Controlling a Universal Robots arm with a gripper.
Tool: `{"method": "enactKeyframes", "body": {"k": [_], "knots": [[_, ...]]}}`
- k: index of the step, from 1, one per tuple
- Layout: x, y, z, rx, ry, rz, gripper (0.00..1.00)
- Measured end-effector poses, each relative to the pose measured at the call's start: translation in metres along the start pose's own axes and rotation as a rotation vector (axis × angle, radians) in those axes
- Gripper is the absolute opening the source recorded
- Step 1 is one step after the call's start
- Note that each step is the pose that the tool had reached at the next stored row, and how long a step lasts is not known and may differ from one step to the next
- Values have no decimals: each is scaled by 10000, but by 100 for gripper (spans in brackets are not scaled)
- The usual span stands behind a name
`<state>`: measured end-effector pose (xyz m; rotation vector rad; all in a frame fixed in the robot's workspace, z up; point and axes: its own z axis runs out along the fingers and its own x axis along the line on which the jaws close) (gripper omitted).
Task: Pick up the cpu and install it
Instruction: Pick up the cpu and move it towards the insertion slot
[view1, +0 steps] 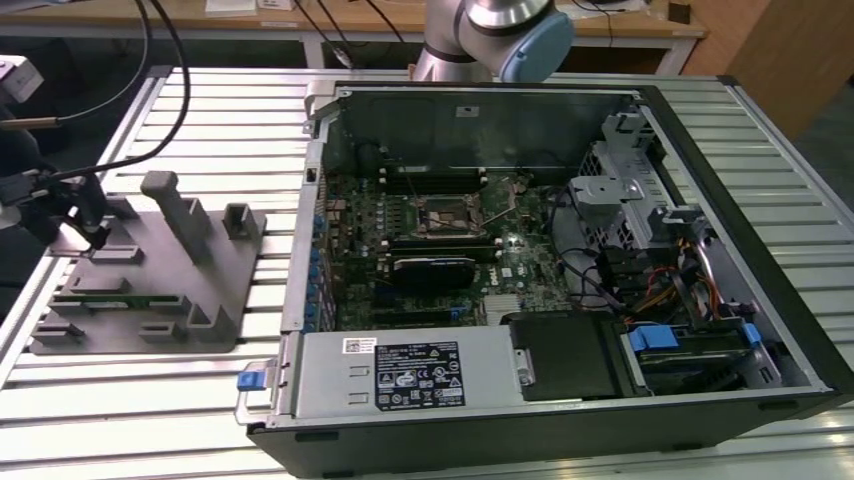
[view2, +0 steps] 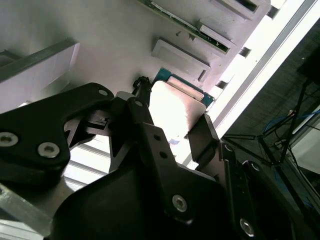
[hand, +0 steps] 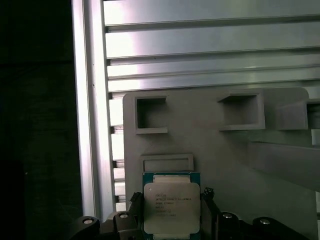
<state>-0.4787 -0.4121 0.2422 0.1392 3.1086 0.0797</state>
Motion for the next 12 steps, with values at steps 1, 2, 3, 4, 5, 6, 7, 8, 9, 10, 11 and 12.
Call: {"method": "enactKeyframes", "body": {"k": [1, 2, 3, 4, 5, 6, 7, 8, 9, 10, 11, 12], "knots": [[0, 1, -12, 0, 0, 0, 54], [-1, 1, -25, 0, 0, 0, 54], [-1, 2, -37, 0, 0, 0, 54], [-1, 3, -51, 0, 0, 0, 54], [-2, 3, -63, -1, -1, 0, 54], [-2, 4, -78, -1, 0, 0, 54], [-2, 5, -92, -1, 0, 0, 54], [-3, 6, -106, -1, 0, 0, 54], [-3, 6, -119, -1, -1, 0, 54], [-3, 7, -134, -1, 0, 0, 54], [-4, 8, -149, -1, 0, 0, 54], [-4, 9, -165, 0, 1, 0, 54]]}}
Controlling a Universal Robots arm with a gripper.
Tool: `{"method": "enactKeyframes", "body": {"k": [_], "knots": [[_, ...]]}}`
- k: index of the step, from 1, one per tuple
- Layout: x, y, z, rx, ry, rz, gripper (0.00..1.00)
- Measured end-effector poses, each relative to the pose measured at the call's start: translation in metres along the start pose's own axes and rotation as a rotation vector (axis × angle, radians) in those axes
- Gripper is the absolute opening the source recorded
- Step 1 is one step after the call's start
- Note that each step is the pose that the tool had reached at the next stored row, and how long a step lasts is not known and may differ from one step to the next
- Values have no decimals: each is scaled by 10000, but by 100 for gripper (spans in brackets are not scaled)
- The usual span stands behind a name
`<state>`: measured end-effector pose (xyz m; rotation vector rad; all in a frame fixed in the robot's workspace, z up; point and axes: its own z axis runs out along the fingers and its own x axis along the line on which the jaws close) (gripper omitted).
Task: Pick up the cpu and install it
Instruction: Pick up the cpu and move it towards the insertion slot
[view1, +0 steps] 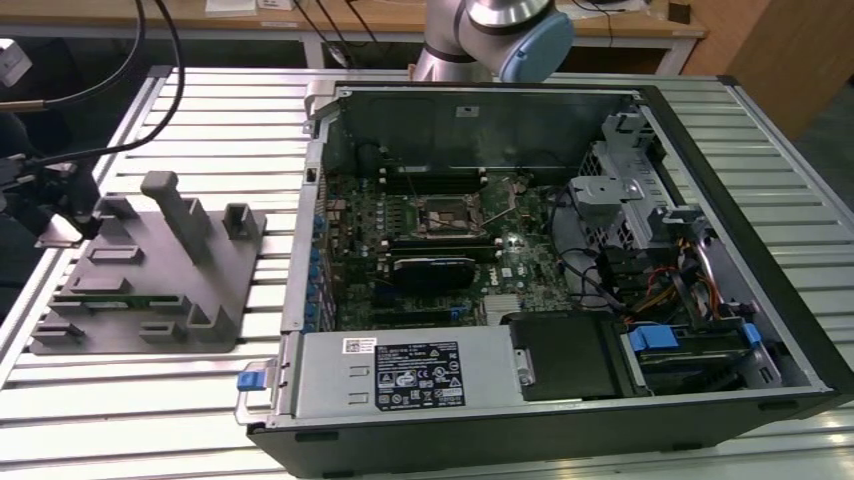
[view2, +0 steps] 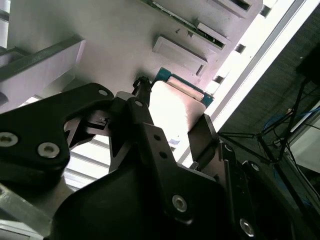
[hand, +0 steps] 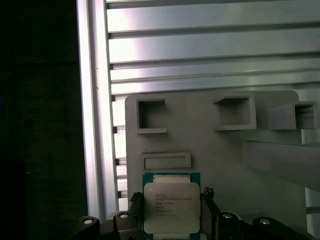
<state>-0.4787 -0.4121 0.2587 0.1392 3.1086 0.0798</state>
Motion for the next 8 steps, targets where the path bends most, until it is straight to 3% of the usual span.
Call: {"method": "enactKeyframes", "body": {"k": [8], "knots": [[-3, 7, -138, 0, -1, 0, 54]]}}
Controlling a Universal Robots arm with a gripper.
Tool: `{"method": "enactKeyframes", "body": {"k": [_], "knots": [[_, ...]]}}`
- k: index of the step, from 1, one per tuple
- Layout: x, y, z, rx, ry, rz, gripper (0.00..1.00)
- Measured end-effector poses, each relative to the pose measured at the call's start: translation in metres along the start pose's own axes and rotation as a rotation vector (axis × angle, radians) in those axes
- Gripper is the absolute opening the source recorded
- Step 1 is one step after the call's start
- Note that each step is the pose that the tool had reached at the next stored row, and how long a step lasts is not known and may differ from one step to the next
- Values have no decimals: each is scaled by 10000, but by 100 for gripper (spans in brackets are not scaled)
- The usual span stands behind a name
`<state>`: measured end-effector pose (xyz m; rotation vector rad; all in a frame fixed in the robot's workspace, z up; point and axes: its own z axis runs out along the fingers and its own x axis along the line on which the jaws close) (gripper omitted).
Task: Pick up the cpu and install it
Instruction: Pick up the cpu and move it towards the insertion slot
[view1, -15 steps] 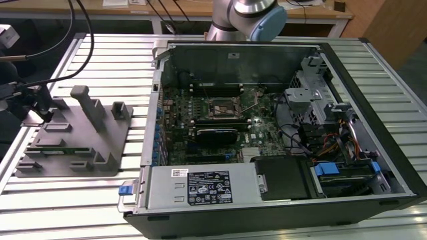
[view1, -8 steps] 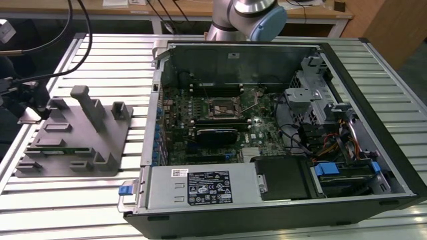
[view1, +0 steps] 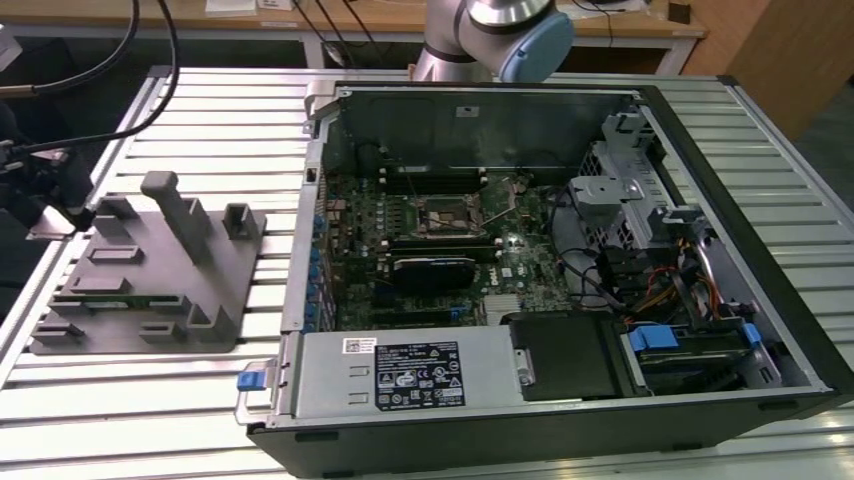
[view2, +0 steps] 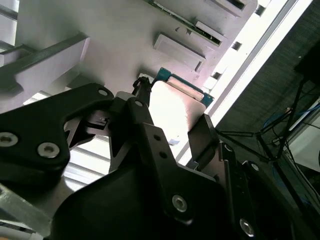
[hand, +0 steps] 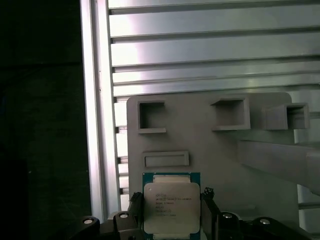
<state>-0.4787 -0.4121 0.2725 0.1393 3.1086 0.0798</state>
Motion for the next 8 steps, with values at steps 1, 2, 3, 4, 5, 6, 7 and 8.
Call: {"method": "enactKeyframes", "body": {"k": [1, 2, 3, 4, 5, 6, 7, 8], "knots": [[-1, 1, -17, 0, -1, 0, 54], [-1, 2, -36, 0, 0, 0, 54], [-2, 3, -53, -1, -1, 0, 54], [-2, 4, -71, -1, -1, 0, 54], [-3, 5, -90, -1, -1, 0, 54], [-3, 6, -111, -1, -1, 0, 54], [-4, 7, -129, 0, 0, 0, 54], [-4, 8, -146, -1, 0, 0, 54]]}}
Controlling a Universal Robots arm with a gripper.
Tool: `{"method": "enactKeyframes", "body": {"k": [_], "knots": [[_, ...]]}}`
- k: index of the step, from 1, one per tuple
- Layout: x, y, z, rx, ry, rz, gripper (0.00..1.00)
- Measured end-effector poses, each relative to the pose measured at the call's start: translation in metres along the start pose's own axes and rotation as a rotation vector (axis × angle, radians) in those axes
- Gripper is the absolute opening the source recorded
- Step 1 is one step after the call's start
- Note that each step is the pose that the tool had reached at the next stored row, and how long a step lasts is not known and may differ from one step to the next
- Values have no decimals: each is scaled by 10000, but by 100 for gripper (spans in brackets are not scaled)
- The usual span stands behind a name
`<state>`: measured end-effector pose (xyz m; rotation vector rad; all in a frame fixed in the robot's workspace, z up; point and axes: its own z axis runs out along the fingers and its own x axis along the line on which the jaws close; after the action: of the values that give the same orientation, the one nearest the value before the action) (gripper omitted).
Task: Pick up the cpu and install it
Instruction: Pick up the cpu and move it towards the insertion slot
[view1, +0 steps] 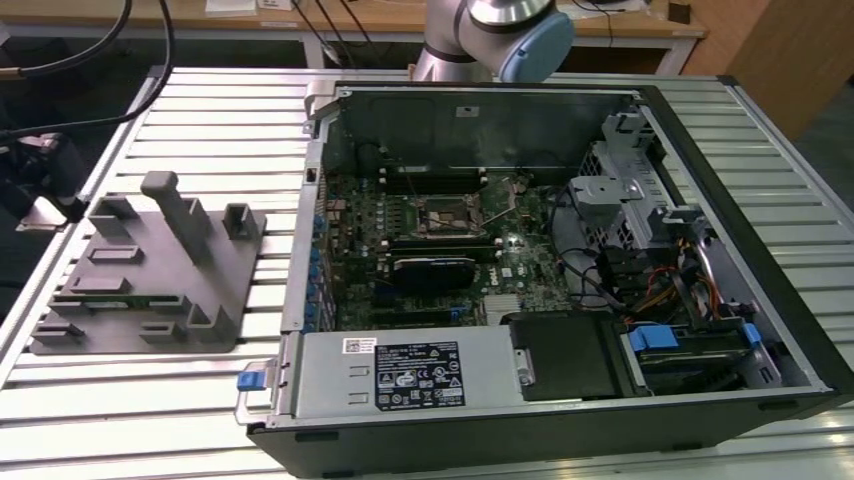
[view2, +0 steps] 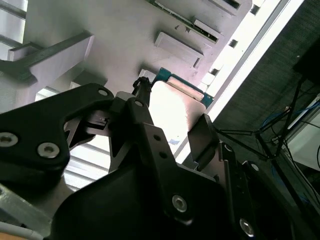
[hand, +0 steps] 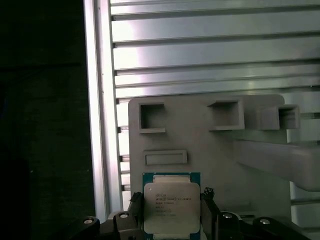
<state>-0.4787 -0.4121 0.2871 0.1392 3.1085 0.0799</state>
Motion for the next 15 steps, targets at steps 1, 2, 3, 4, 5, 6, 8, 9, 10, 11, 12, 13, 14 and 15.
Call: {"method": "enactKeyframes", "body": {"k": [1, 2, 3, 4, 5, 6, 8, 9, 10, 11, 12, 13, 14, 15], "knots": [[0, 1, -17, 0, 0, 0, 54], [-1, 2, -34, 0, 0, 0, 54], [-1, 3, -51, -1, 0, 0, 54], [-2, 4, -68, -2, 0, 0, 54], [-2, 4, -84, -1, 0, 0, 54], [-3, 5, -99, -2, -1, 0, 54], [-4, 7, -129, -2, 0, 0, 54], [-4, 8, -146, -3, 0, 0, 54], [-4, 9, -162, -4, -1, 0, 54], [-5, 10, -180, -4, -1, 0, 54], [-5, 10, -197, -3, 0, 0, 54], [-6, 11, -215, -3, 0, 0, 54], [-6, 12, -232, -3, 0, 0, 54], [-7, 13, -250, -3, 0, 0, 54]]}}
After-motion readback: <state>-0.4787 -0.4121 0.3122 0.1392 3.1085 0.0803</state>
